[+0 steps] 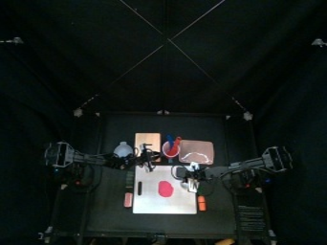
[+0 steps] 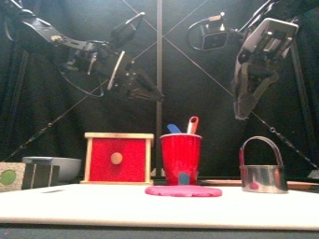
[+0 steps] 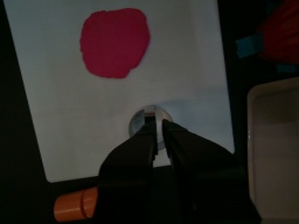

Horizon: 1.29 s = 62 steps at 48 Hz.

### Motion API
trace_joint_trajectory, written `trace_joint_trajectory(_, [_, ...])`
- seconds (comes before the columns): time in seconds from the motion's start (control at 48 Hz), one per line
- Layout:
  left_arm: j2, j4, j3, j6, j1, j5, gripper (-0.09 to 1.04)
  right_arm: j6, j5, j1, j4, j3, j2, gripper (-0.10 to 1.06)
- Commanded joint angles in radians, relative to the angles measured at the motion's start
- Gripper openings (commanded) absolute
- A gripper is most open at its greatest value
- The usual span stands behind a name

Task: Get the cutter from the drawer then cut the dough then place the extra dough in the bowl
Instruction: Cut the dough

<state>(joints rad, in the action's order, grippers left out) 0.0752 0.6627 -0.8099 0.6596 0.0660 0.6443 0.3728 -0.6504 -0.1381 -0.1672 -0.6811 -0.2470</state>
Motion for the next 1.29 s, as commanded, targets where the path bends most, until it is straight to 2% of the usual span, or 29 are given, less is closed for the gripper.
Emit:
trace_joint_trajectory(0.021, [0.002, 0.02, -0.014, -0.074, 0.031, 0.018, 0.35, 0.002, -0.011, 0.0, 0.003, 0.006, -0.026, 0.79])
trace_joint_trajectory(0.208, [-0.014, -0.031, -0.058, -0.282, 0.051, 0.037, 0.35, 0.0, -0.015, 0.0, 0.049, 0.003, -0.009, 0.83])
trace_joint_trajectory(0.333, [-0.026, -0.163, -0.078, -0.422, 0.067, 0.094, 0.35, 0.0, -0.026, -0.009, 0.078, 0.005, 0.02, 0.83])
trace_joint_trajectory(0.479, [-0.071, -0.322, -0.083, -0.535, 0.071, 0.158, 0.35, 0.0, -0.026, -0.015, 0.077, 0.003, 0.074, 0.83])
trace_joint_trajectory(0.604, [-0.109, -0.413, -0.074, -0.543, 0.069, 0.161, 0.36, -0.002, -0.023, -0.015, 0.074, 0.009, 0.123, 0.83])
trace_joint_trajectory(0.688, [-0.123, -0.426, -0.067, -0.543, 0.067, 0.161, 0.38, -0.002, -0.021, -0.015, 0.074, 0.014, 0.146, 0.82])
trace_joint_trajectory(0.833, [-0.124, -0.41, -0.077, -0.548, 0.066, 0.161, 0.45, 0.0, -0.021, -0.021, 0.074, 0.035, 0.161, 0.71])
trace_joint_trajectory(1.021, [-0.124, -0.383, -0.087, -0.551, 0.071, 0.158, 0.64, 0.0, -0.034, -0.026, 0.078, 0.071, 0.161, 0.53])
trace_joint_trajectory(1.146, [-0.126, -0.353, -0.092, -0.552, 0.072, 0.152, 0.72, 0.002, -0.055, -0.029, 0.081, 0.101, 0.161, 0.51])
trace_joint_trajectory(1.292, [-0.124, -0.305, -0.098, -0.549, 0.075, 0.126, 0.74, 0.002, -0.081, -0.035, 0.077, 0.17, 0.164, 0.51])
